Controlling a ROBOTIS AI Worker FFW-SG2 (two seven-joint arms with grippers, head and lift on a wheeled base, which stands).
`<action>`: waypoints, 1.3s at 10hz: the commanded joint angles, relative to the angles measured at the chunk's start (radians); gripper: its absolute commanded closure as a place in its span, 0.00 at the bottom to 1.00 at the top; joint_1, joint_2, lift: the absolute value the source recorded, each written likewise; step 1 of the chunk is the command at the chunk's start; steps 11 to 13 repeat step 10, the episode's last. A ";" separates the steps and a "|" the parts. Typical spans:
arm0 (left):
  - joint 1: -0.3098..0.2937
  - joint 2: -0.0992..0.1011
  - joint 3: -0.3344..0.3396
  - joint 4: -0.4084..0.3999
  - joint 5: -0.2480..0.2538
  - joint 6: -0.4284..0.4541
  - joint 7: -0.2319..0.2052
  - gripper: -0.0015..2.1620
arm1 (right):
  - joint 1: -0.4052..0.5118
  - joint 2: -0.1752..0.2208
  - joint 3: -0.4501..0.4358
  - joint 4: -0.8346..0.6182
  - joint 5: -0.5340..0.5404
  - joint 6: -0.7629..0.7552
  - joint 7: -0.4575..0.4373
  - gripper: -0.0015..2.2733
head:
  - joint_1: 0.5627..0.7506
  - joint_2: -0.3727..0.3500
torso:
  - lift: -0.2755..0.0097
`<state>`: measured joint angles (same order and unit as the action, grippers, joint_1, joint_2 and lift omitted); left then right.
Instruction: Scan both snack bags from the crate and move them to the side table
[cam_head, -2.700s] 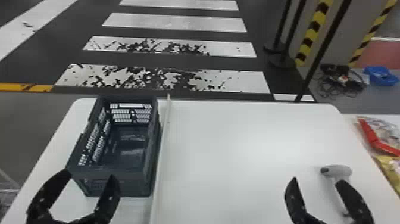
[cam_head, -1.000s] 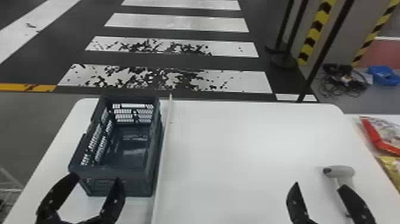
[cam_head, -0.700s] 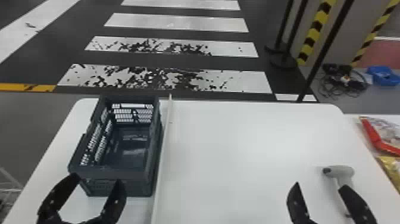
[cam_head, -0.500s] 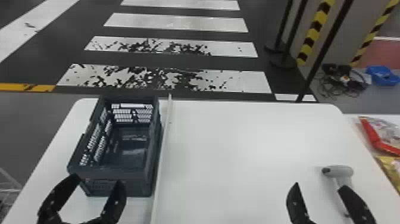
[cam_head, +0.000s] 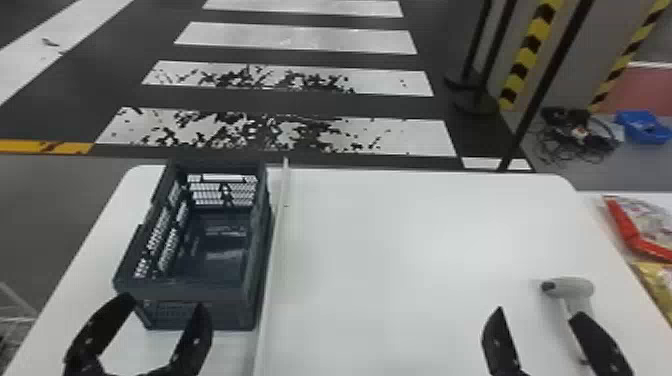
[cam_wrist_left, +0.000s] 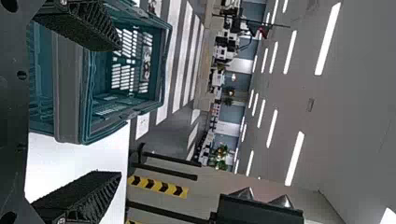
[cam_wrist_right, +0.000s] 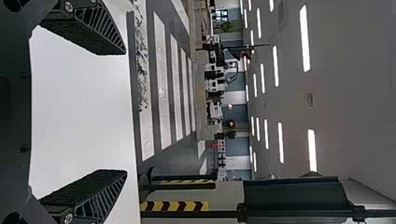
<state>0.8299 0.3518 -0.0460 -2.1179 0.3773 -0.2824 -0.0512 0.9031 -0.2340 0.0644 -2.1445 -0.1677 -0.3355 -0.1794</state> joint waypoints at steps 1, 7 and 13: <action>0.000 -0.001 -0.002 -0.001 0.000 0.003 -0.001 0.02 | 0.003 -0.001 0.000 0.000 0.000 -0.009 0.000 0.04 | 0.70 0.46 | 0.63; 0.000 -0.002 -0.002 0.007 0.000 -0.001 -0.004 0.02 | 0.003 0.001 0.005 0.005 -0.001 -0.024 0.000 0.04 | 0.70 0.45 | 0.63; -0.002 -0.001 -0.003 0.007 0.000 -0.001 -0.006 0.02 | 0.003 0.001 0.005 0.006 -0.001 -0.030 0.000 0.04 | 0.70 0.46 | 0.63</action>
